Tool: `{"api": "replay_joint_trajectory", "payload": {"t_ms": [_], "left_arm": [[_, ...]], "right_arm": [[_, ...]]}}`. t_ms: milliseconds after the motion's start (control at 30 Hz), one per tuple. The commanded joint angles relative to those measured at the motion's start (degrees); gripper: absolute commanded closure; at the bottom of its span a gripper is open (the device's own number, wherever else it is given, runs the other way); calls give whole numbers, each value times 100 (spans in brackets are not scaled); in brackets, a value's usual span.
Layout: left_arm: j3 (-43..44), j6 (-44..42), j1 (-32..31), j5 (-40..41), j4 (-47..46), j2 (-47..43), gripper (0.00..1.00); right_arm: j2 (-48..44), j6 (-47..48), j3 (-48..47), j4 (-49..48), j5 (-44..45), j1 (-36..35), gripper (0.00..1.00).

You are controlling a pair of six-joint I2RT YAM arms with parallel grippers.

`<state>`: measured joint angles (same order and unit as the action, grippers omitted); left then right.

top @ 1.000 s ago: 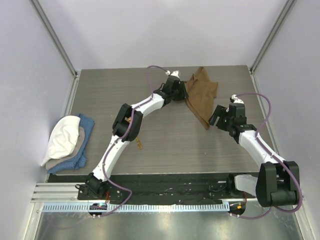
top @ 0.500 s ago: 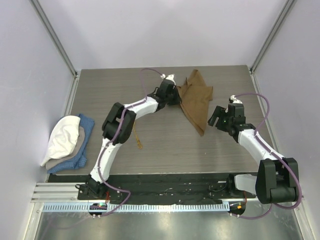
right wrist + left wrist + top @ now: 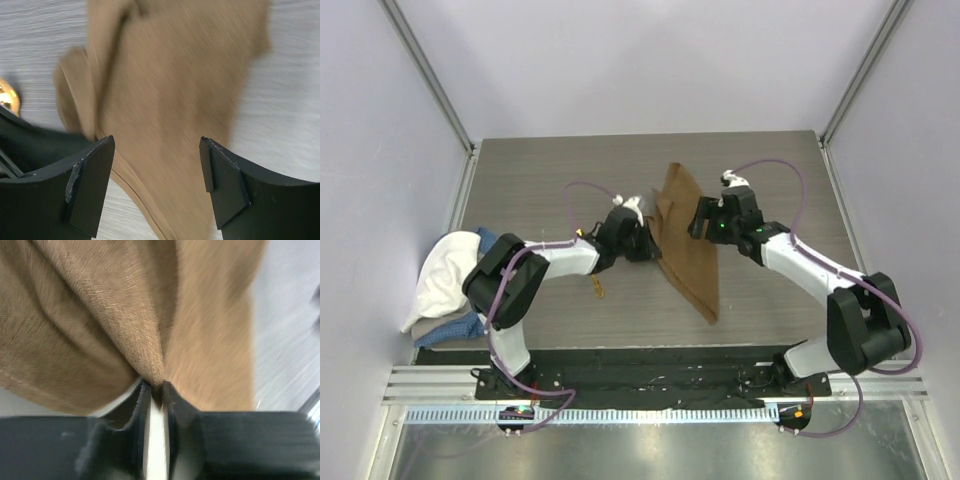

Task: Fold the napkin, place the utensils inside, and roll it up
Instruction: Move the napkin to the centre of the board, then flatten the napkin out

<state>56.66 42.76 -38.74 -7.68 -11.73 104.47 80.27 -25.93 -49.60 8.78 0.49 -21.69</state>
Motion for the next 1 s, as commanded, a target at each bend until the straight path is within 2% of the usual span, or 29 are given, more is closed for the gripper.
{"api": "replay_joint_trajectory", "payload": {"t_ms": [0, 67, 100, 200, 300, 367, 500, 567, 733, 833, 967], "left_arm": [[-681, 189, -151, -120, -278, -890, 65], [-867, 136, -143, 73, -164, -1234, 53], [-981, 75, -151, 248, -94, -1392, 43], [-991, -135, -142, 477, 328, -1929, 36], [-938, -382, -37, 724, 811, -2307, 34], [-964, -453, 129, 1172, 1005, -2440, 33], [-807, -584, 516, 1190, 1401, -2247, 34], [-658, -742, 578, 1208, 1532, -2028, 34], [-428, -989, 622, 1444, 1621, -1597, 35], [-341, -1086, 666, 1647, 1594, -1289, 39], [-86, -1191, 684, 1648, 1533, -850, 40]], "right_arm": [[611, -245, -611, -376, 232, -440, 23], [1005, -237, -901, -394, 285, -590, 23], [1113, -228, -998, -394, 302, -712, 24], [1500, -202, -1341, -324, 346, -915, 24], [1763, -149, -1561, -333, 390, -1099, 24], [1895, -114, -1727, -315, 504, -1161, 25], [2421, -52, -2070, -122, 794, -1232, 25], [2572, 18, -2272, 98, 1048, -1232, 29], [2854, 246, -2554, 440, 1479, -1232, 54], [2793, 334, -2537, 476, 1656, -1232, 80], [2608, 440, -2475, 493, 1779, -1223, 85]]}}
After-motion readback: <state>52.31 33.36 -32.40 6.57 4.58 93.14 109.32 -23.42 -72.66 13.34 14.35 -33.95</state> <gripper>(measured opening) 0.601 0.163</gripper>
